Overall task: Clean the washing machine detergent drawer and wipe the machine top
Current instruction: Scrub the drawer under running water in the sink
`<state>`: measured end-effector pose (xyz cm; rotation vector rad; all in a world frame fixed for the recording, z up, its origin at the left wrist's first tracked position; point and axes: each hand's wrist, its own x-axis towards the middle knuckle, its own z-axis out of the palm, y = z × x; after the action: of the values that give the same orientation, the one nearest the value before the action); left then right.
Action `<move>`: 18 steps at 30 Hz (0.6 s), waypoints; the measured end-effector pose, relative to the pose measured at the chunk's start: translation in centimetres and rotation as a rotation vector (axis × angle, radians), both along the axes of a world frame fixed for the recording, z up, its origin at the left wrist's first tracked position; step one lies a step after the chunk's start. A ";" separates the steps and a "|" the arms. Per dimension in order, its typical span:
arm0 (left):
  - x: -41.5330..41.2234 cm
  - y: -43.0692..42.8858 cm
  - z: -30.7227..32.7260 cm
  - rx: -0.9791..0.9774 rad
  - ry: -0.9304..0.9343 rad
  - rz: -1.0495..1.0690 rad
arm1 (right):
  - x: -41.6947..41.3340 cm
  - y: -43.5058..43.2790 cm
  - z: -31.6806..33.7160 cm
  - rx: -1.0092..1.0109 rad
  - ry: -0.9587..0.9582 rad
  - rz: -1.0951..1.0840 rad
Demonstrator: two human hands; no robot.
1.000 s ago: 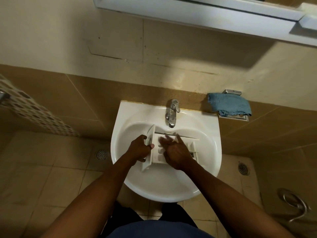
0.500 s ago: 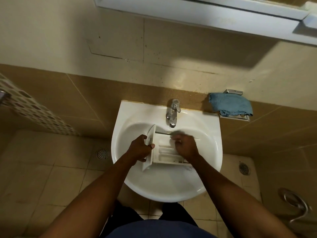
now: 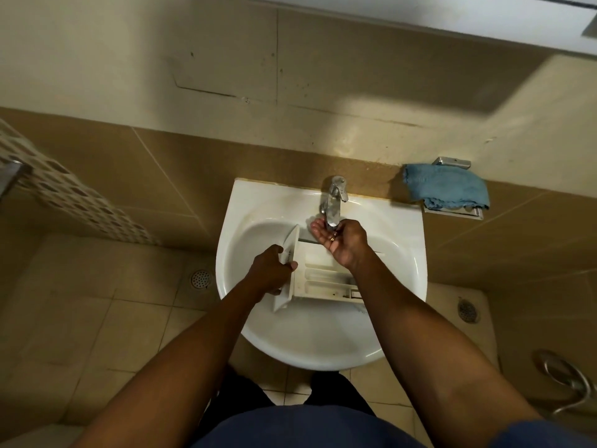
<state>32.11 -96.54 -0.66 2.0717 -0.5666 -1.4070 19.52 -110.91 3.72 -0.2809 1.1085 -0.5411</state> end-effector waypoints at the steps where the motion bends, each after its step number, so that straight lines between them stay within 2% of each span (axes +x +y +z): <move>1: 0.0 0.0 0.0 -0.001 -0.001 -0.001 | -0.3 0.2 -0.1 -0.002 -0.002 0.011; 4: 0.1 0.0 0.0 -0.008 -0.001 -0.007 | -1.0 1.4 -0.8 -0.037 0.098 0.188; 7: 0.1 0.0 0.1 -0.014 -0.004 -0.006 | -0.8 4.5 -1.4 -0.263 0.305 0.439; 8: 0.1 0.1 0.1 -0.014 -0.007 0.000 | -0.9 6.0 -1.8 -0.418 0.365 0.498; 10: 0.0 0.1 0.2 -0.016 -0.018 0.006 | -2.2 9.1 -3.1 -0.874 0.446 0.698; 12: 0.1 0.1 0.2 -0.020 -0.025 -0.002 | -4.7 11.5 -4.2 -1.278 0.486 1.075; 14: 0.1 0.1 0.2 -0.024 -0.031 -0.018 | -7.1 12.5 -4.6 -1.589 0.628 1.375; 16: 0.1 0.0 0.1 -0.020 -0.041 -0.028 | -8.0 12.5 -4.1 -1.787 0.853 1.442; 18: 0.1 0.1 0.1 -0.011 -0.048 -0.032 | -7.5 11.8 -3.1 -1.818 0.986 1.366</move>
<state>32.26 -96.47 -0.53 2.1012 -0.6279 -1.3727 11.98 -99.12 0.64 -2.8456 0.6713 0.0826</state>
